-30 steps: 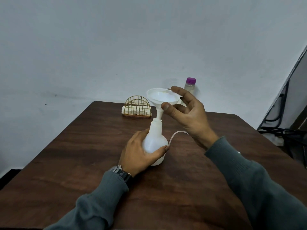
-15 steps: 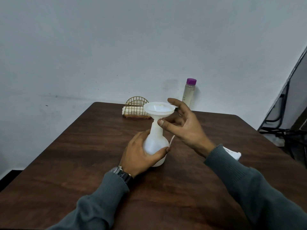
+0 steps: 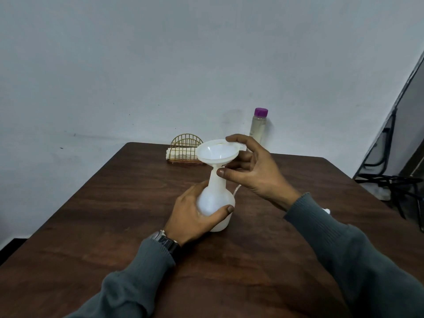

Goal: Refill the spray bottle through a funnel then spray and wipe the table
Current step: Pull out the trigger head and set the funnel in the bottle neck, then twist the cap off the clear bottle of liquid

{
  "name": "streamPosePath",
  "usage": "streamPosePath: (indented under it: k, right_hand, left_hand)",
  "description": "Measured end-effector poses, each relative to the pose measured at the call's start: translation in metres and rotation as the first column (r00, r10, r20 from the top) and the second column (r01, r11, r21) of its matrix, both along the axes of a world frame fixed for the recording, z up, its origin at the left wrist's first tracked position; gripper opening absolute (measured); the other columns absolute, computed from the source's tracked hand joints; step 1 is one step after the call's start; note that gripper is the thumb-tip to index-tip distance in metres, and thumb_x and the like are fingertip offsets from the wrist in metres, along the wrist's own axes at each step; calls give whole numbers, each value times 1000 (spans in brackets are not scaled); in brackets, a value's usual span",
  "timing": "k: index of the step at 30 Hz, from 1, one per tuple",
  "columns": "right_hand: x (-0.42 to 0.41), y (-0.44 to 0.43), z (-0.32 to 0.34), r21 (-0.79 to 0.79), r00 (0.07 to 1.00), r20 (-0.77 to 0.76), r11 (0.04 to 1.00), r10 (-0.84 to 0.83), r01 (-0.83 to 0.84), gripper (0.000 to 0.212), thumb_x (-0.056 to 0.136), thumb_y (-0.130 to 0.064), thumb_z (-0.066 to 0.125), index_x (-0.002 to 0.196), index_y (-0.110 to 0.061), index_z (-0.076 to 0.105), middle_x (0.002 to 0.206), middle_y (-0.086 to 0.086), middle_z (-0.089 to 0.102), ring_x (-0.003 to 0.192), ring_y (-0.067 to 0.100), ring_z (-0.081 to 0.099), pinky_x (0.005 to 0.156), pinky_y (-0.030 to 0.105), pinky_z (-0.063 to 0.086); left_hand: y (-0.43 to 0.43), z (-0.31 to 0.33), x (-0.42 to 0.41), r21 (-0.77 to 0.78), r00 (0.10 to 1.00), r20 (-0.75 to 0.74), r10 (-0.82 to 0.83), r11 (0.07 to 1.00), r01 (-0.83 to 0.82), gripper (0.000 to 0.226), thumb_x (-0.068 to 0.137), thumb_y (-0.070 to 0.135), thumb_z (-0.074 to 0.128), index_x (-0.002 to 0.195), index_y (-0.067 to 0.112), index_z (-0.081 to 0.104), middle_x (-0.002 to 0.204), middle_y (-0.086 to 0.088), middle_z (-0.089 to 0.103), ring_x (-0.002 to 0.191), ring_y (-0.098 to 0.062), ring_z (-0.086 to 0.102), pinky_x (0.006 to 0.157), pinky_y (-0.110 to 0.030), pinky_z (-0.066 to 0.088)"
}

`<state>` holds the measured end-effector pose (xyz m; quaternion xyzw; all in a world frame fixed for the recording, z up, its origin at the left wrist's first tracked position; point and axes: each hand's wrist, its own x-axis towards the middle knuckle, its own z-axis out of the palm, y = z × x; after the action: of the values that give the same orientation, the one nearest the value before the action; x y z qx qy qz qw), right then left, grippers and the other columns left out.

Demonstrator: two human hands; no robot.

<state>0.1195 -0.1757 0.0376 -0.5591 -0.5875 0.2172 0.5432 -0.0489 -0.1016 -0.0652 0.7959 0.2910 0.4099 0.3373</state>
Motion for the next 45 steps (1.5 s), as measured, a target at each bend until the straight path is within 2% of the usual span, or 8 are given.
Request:
streamPosePath:
  k: [12,19,23,26,30,35,39,45]
  right_hand:
    - [2,1,-10,28,996,-88,1000,14,-12,69,79,4,87,132,-26,54,105,11,81,99,26,78,89,37,63]
    - [17,0,-13,-121,995,-65,989,78,-86,118,74,1,91,161,-37,21,128,6,72,108,20,76,93,34,62]
    - [56,-13,-11,-259,997,-13,963,76,-76,142,56,-47,100,161,-44,5,143,1,61,120,19,71,97,34,59]
    - [94,5,0,-125,970,-171,981,-172,152,126,53,-70,92,154,-33,26,138,8,66,112,21,74,101,41,58]
    - [147,61,3,-131,879,28,870,-475,475,86,90,-41,80,158,-19,33,148,10,56,123,22,62,111,44,51]
    - [182,128,-2,-219,830,245,806,-500,550,99,89,-40,81,163,-15,20,162,17,33,147,35,43,118,46,40]
    - [193,166,7,-212,803,195,775,-563,595,105,92,-39,78,165,-13,6,165,22,27,148,42,39,118,48,36]
    - [199,193,7,-215,804,139,775,-578,594,103,93,-32,77,164,-12,4,160,17,42,144,39,47,114,44,40]
  left_hand:
    - [-1,2,-1,-5,1000,0,-21,1000,21,75,70,76,74,135,42,58,125,17,65,112,-2,63,96,-32,56]
    - [-1,-1,-1,22,1000,1,-29,999,29,86,68,78,77,142,40,55,132,20,64,118,0,61,100,-35,56]
    - [4,-4,-5,-22,989,123,-87,996,90,109,72,91,60,160,32,31,151,18,54,134,1,55,108,-25,47]
    - [7,-6,-3,-40,953,304,-4,999,17,80,92,77,39,157,31,37,147,15,59,133,-1,58,108,-23,47]
    - [16,-10,3,-111,927,353,131,989,-97,58,98,67,30,144,38,51,138,18,65,127,-5,62,110,-46,50]
    - [16,-10,7,-121,933,328,146,986,-112,62,96,66,31,139,31,59,132,15,70,124,-5,65,107,-47,52]
    - [20,-9,10,-125,928,333,168,983,-133,62,96,64,31,138,29,61,131,14,70,124,-5,65,106,-47,53]
    - [25,-10,9,-159,921,322,218,972,-174,55,97,63,31,135,36,60,132,19,68,125,-3,64,107,-44,52]
